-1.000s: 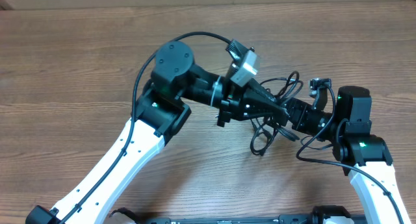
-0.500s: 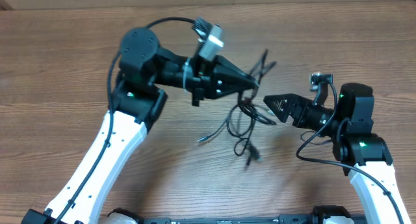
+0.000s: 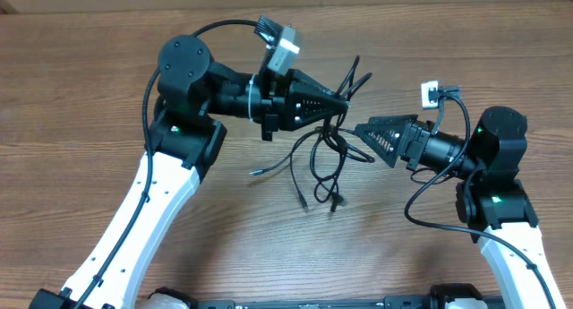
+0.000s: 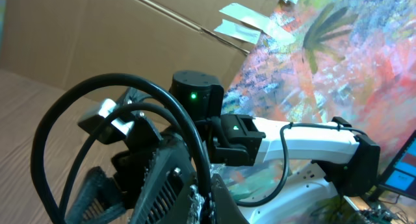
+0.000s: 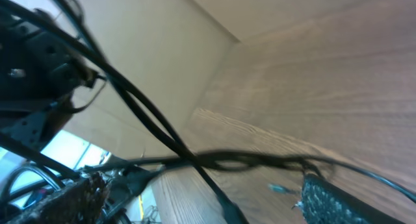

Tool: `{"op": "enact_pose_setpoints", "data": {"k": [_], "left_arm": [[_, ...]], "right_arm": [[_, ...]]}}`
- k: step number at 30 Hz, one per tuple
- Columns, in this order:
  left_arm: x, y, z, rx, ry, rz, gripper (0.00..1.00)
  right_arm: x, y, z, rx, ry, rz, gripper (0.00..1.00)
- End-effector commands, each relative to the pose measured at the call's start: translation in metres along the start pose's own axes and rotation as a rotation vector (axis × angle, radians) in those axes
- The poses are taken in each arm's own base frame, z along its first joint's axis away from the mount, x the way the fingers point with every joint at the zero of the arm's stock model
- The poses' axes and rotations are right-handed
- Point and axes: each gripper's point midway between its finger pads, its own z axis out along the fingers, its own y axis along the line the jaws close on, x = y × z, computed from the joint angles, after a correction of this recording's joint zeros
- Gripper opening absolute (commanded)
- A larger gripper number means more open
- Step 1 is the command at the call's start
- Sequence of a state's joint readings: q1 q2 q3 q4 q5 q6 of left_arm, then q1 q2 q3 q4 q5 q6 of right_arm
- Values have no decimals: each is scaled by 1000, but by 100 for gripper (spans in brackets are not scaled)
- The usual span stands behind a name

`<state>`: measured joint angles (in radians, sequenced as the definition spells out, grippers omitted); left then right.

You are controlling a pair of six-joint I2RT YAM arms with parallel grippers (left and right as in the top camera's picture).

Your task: Untangle cables

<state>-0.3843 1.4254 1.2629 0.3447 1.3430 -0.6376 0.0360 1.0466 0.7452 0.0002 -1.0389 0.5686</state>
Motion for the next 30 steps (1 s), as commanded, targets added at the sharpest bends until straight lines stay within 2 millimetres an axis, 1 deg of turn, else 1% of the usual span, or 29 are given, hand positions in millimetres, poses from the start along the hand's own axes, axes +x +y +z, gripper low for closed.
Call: {"op": "enact_pose_setpoints", "data": {"k": [1, 3, 5, 9, 11, 14, 17, 19, 21, 27, 30], "left_arm": [[-3, -6, 12, 9, -8, 2, 4], [-2, -8, 19, 11, -13, 2, 4], [-1, -14, 26, 29, -11, 14, 4], [0, -29, 36, 83, 1, 30, 4], [-2, -35, 37, 103, 3, 38, 4], [-7, -42, 36, 122, -7, 50, 4], [-11, -49, 33, 145, -6, 70, 4], [-10, -54, 30, 165, 8, 86, 4], [-7, -57, 26, 181, 29, 109, 4], [-11, -48, 15, 151, 28, 76, 4], [-12, -43, 9, 131, 23, 67, 4]], "right_arm": [[0, 19, 4, -64, 14, -60, 98], [-2, 25, 8, -79, 5, -96, 99], [-6, 22, 10, -51, -17, -100, 99], [-15, -14, 11, 120, -91, -28, 100], [-17, -37, 9, 220, -122, 14, 100], [-15, -71, 5, 362, -146, 81, 100], [-4, -118, -8, 576, -164, 176, 100], [9, -144, -21, 717, -166, 257, 99], [23, -162, -33, 821, -157, 319, 100], [47, -180, -57, 983, -114, 379, 100], [59, -187, -70, 1043, -109, 450, 100]]}}
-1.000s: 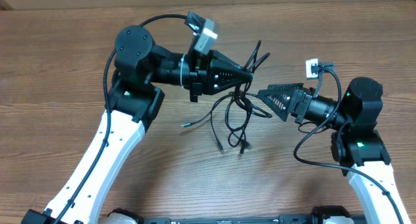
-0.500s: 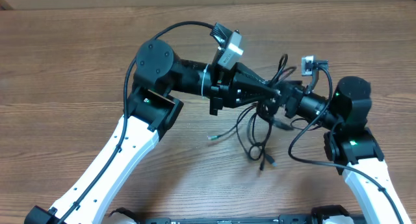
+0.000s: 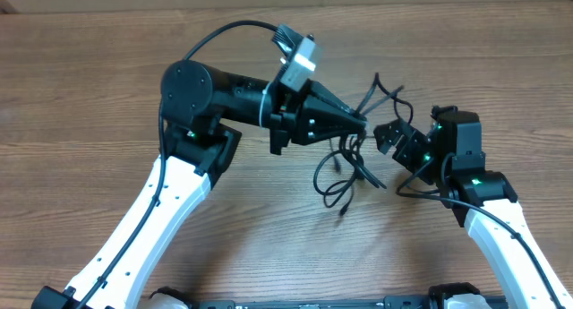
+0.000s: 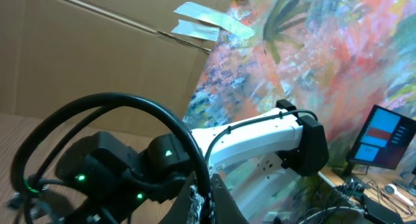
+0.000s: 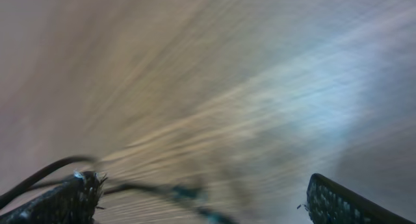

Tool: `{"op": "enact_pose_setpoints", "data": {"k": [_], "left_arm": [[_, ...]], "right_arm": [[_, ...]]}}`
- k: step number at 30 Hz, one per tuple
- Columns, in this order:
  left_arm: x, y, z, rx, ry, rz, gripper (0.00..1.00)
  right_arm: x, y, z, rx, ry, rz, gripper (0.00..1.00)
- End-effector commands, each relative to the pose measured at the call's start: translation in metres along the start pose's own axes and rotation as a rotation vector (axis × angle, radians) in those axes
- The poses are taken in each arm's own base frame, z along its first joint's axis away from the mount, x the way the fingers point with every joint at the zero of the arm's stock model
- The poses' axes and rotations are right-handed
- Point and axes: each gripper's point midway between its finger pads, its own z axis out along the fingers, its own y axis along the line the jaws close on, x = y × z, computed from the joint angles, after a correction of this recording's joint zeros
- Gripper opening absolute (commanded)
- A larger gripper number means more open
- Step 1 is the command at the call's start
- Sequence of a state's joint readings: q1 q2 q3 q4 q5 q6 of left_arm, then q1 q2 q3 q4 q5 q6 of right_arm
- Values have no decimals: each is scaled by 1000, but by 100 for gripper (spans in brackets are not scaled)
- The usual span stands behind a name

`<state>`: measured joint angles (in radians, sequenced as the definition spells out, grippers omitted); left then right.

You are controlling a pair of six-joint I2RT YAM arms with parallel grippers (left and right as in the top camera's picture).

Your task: Untangle cables

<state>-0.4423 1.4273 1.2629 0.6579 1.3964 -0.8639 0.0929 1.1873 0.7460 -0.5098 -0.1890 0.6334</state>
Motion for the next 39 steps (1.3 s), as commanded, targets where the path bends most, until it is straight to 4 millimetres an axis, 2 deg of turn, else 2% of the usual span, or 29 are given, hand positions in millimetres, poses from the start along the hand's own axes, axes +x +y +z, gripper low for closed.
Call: {"op": "enact_pose_setpoints", "data": {"k": [1, 7, 11, 15, 18, 22, 25, 27, 30, 33, 35, 39], "left_arm": [[-2, 0, -8, -7, 8, -13, 4], [-5, 5, -17, -35, -2, -17, 4], [-9, 19, -20, -89, -44, -87, 4], [-9, 44, -27, -188, -108, -223, 4], [-1, 72, -34, -301, -161, -374, 4], [25, 115, -52, -523, -228, -617, 4], [48, 133, -64, -640, -265, -817, 4], [47, 136, -66, -650, -301, -881, 5], [32, 133, -64, -605, -361, -921, 4], [24, 130, -62, -554, -428, -1061, 4], [18, 125, -59, -503, -444, -1129, 4], [8, 110, -50, -408, -419, -1151, 4]], "right_arm": [[-11, -18, -4, 79, -48, 59, 100], [-2, -10, -6, 5, 20, 61, 100], [7, 10, -12, -106, 72, -12, 100], [10, 40, -25, -269, 89, -118, 100], [12, 50, -35, -322, 85, -139, 100], [12, 54, -48, -342, 63, -149, 100], [9, 60, -59, -368, 24, -178, 100], [6, 66, -69, -396, -15, -232, 100], [7, 74, -82, -436, -55, -336, 100], [12, 80, -94, -480, -71, -415, 100], [16, 86, -100, -517, -67, -429, 100], [24, 98, -111, -607, -68, -535, 100]]}}
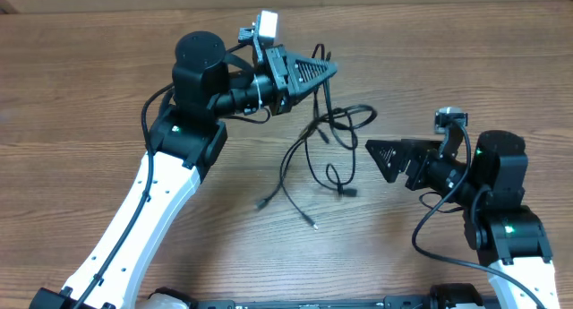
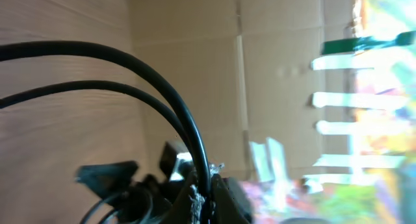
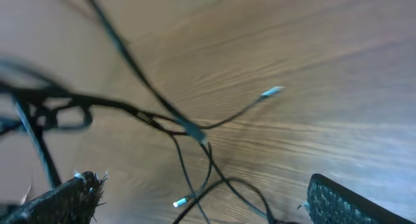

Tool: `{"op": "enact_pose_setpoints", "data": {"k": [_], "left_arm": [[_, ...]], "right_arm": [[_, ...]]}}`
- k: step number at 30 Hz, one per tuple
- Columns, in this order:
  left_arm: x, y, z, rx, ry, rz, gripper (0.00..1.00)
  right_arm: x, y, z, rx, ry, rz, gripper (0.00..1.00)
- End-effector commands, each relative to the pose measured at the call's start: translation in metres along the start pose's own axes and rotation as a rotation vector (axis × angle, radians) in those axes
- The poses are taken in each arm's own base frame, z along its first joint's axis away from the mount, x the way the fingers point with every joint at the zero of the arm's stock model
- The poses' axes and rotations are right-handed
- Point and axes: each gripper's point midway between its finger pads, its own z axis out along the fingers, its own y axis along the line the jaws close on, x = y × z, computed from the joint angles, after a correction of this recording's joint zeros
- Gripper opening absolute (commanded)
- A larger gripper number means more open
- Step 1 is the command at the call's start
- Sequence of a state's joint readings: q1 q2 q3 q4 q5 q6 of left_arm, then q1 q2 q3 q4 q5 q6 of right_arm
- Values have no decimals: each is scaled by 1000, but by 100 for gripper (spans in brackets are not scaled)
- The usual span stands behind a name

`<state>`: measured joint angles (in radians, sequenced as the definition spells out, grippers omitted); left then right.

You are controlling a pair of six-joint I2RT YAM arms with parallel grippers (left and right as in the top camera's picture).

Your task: Untangle cables

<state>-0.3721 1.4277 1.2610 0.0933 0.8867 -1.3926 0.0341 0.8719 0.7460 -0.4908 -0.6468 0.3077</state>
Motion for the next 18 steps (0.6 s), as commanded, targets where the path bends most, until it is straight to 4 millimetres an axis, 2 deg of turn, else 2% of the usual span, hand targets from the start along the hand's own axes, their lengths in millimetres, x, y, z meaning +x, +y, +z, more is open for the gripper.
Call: {"op": "enact_pose_setpoints", "data": {"k": [1, 6, 14, 18], "left_arm": [[12, -14, -3, 38, 78, -134, 4], [25, -16, 0, 42, 138, -136, 4], [24, -16, 1, 42, 128, -135, 4], [25, -15, 1, 39, 134, -137, 4]], "right_arm": [[2, 24, -5, -121, 16, -129, 100], [10, 43, -9, -242, 47, -208, 100], [11, 43, -9, -238, 50, -202, 100], [11, 35, -7, -196, 50, -184, 100]]}}
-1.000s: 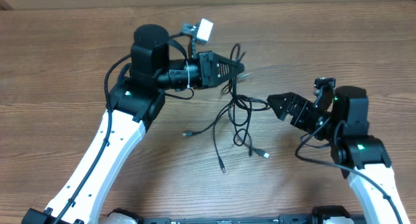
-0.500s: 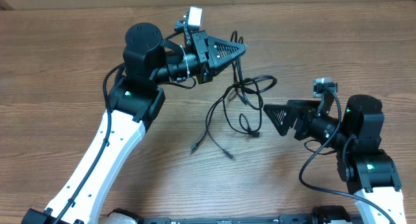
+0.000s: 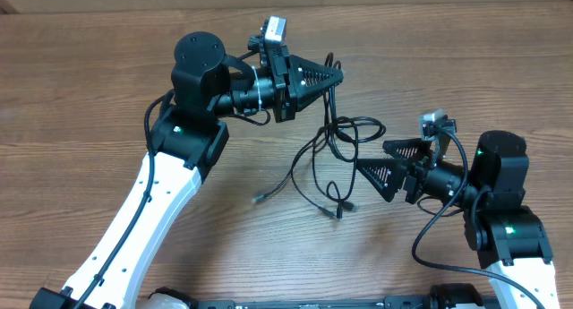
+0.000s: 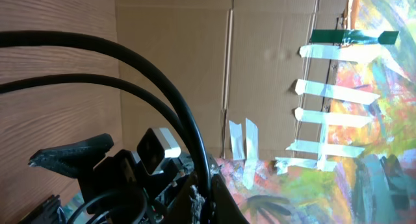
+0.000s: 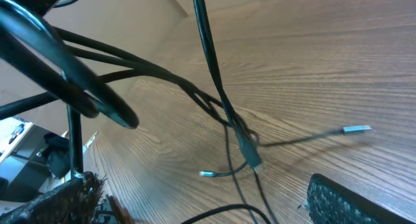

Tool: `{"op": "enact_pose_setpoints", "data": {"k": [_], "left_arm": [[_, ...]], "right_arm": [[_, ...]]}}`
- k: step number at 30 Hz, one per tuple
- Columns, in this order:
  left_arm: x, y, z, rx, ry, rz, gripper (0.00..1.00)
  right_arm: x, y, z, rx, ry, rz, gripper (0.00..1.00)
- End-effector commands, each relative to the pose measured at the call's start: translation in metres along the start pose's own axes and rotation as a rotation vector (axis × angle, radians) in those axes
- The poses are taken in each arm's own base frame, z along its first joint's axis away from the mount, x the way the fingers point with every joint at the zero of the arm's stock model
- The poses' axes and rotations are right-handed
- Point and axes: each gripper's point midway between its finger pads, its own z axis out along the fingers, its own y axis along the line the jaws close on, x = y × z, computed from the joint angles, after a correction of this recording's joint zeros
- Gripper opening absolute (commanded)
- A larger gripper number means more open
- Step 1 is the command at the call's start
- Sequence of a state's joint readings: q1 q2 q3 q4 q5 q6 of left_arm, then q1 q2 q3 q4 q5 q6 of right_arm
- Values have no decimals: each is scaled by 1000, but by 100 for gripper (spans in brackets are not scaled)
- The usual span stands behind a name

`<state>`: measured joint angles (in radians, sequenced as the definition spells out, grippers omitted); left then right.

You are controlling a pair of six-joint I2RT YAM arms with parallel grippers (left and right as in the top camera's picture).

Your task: Untangle cables

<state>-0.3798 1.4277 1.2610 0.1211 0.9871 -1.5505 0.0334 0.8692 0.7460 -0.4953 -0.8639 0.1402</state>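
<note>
A tangle of thin black cables point(image 3: 338, 134) hangs from my left gripper point(image 3: 339, 76), which is shut on two strands above the middle of the table. Loose plug ends lie on the wood at the left point(image 3: 260, 199) and below the tangle point(image 3: 337, 214). In the left wrist view the strands point(image 4: 130, 87) run into the pinched jaws of the left gripper point(image 4: 203, 188). My right gripper point(image 3: 370, 155) is open just right of the hanging loops, pointing left at them. In the right wrist view the cables point(image 5: 214, 100) dangle ahead of the right gripper point(image 5: 208, 198), and nothing sits between its fingers point(image 5: 338, 198).
The wooden table point(image 3: 89, 94) spreads all round the tangle. A cardboard wall stands along the far edge. Both arm bases sit at the near side, left and right.
My right gripper has rolled, so both fingers show from above, and its tip is a little farther left, closer to the loops. The left gripper still holds the strands, shifted slightly right.
First both grippers met at the tangle in mid-table, left shut on strands, right open beside it. Then the left held the bundle farther right, with the right close by. Later the left held it higher toward the far side and the right stood back; now the right is close to the loops.
</note>
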Motion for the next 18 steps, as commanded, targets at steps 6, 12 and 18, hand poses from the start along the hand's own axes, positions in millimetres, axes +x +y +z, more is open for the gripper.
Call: {"op": "enact_pose_setpoints", "data": {"k": [6, 12, 18], "left_arm": [[-2, -6, 1, 9, -20, -6, 4], [15, -9, 0, 26, 78, 154, 4], [41, -14, -10, 76, 241, 360, 4]], "right_arm": [[-2, -1, -2, 24, -9, -15, 100], [-1, -11, -3, 78, -7, -4, 100], [-2, -25, -5, 160, -24, 54, 100]]}}
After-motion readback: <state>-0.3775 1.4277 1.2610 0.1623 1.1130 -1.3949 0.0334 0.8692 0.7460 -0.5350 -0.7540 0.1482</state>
